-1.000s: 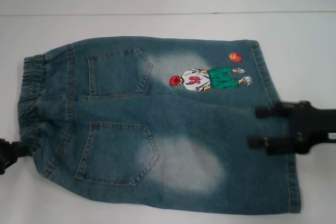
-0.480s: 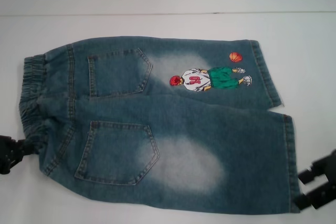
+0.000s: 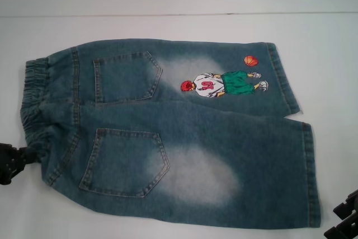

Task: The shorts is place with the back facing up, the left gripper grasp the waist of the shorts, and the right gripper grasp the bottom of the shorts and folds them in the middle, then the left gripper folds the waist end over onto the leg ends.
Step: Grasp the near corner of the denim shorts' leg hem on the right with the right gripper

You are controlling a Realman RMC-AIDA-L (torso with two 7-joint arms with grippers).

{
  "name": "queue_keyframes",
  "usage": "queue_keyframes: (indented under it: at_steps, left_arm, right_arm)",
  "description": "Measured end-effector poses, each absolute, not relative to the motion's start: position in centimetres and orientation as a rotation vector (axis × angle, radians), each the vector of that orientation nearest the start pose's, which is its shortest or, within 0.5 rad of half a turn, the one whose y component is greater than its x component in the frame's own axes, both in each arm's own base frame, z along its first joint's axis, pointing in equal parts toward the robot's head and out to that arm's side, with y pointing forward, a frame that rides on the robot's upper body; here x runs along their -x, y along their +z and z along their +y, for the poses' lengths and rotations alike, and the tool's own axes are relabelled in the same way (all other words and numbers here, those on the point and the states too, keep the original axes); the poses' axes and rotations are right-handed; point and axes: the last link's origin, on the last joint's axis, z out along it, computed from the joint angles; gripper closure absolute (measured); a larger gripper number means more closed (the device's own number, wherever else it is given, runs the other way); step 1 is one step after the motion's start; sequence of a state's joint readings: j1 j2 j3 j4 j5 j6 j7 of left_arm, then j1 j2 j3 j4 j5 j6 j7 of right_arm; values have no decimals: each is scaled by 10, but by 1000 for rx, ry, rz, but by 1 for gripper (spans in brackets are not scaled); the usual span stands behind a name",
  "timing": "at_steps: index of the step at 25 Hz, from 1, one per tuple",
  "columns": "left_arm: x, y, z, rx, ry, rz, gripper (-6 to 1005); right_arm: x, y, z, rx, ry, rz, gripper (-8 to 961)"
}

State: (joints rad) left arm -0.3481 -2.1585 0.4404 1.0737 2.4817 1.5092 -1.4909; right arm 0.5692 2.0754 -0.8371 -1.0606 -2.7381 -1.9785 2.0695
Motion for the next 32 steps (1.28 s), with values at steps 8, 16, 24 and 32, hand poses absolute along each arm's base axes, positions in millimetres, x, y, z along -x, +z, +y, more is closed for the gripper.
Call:
queue_keyframes:
  at_steps: [8,16,24,32]
  left_arm:
    - [360,57,276,2453,-54,-867,923]
    - [361,56,277,2445,-56,-866,923]
    - [360,55,278,2447,-56,-868,922]
    - [360,55,278,2449,-56,-870,922]
  right_arm:
    - [-279,25,284,2888,-525,1356,119]
    - [-278,11,289,2898,-556,1336,120]
    - [-270,14,294,2918,-465,1295,121]
    - [-263,14,297,2953,-443,1251,142]
